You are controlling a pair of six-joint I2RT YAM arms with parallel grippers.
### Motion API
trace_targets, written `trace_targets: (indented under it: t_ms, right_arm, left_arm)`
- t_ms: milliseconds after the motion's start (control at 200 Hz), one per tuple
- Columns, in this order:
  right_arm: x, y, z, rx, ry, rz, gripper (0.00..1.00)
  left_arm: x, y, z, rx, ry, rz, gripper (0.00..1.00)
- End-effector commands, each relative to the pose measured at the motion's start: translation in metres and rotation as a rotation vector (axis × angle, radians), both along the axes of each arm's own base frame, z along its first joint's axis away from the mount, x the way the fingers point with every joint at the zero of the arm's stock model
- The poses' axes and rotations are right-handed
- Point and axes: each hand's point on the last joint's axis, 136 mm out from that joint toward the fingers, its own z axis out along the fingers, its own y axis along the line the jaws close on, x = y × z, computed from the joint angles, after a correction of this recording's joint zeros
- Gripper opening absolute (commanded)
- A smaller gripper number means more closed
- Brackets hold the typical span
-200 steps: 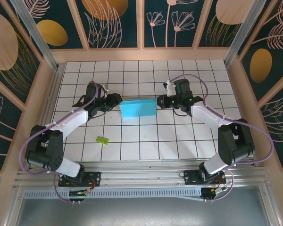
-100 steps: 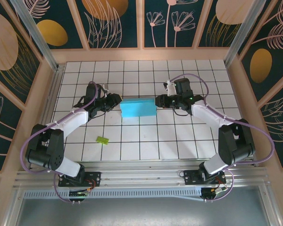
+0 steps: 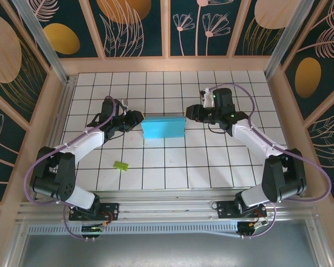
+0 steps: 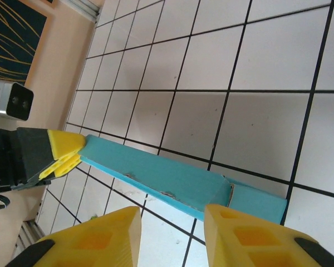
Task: Fold the paper box
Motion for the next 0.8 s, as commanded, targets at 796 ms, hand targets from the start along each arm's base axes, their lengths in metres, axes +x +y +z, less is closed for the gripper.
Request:
trace_targets:
  t_ms: [796]
  right_arm:
    - [0.009, -0.011, -0.064, -0.070, 0.150, -0.081, 0.20]
  left_arm:
    - [-0.008, 0.012, -0.003, 0.082, 0.005, 0.017, 0.50]
